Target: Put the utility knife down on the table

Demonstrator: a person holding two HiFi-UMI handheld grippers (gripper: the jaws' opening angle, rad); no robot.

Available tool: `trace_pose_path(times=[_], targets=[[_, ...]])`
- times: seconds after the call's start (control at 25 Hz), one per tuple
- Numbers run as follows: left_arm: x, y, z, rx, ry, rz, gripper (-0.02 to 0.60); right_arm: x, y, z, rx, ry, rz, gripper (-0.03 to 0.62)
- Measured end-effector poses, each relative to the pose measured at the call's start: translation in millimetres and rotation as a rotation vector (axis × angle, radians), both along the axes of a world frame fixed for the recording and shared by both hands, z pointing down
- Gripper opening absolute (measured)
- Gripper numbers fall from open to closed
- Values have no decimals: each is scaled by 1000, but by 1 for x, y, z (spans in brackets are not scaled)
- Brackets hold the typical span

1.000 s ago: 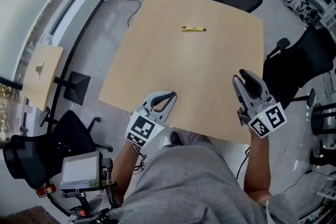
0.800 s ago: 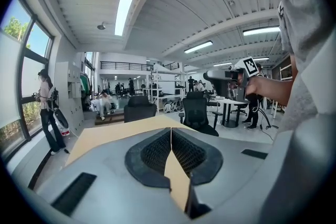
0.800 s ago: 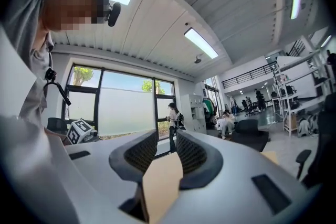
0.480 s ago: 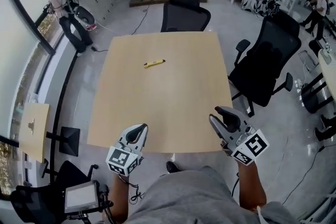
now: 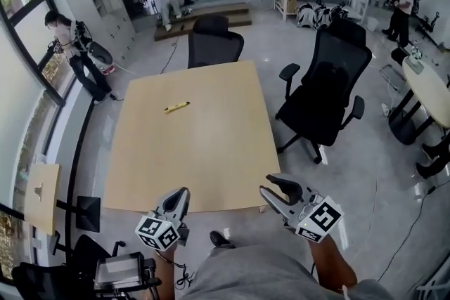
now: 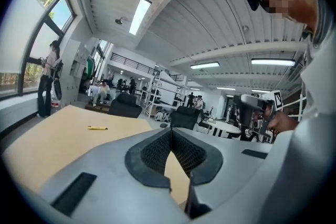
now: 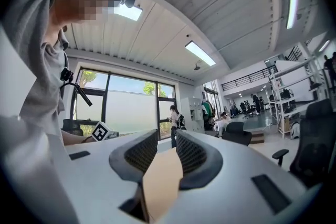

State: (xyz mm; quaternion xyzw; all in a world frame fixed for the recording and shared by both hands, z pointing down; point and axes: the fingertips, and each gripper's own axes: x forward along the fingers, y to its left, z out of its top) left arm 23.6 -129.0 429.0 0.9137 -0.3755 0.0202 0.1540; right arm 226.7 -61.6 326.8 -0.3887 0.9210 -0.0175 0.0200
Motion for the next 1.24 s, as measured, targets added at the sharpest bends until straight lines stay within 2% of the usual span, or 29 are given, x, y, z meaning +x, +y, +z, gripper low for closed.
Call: trace_pose_path(times=[0.12, 0.24, 0.56, 0.84, 1.24], targets=[[29, 30, 0, -11, 41, 8, 6, 28, 38, 3, -6, 17, 15, 117], [54, 58, 2, -6, 38, 26, 6, 50, 72, 10, -18, 15, 26, 114], [75, 123, 4, -12, 23, 21, 6, 63, 136, 30, -68, 11, -3, 92], [63, 152, 6, -5, -5, 3, 6, 50, 153, 35, -61, -10, -34, 92], [7, 147, 20, -35, 2, -23, 6, 4, 138, 36, -72, 15, -35, 92]])
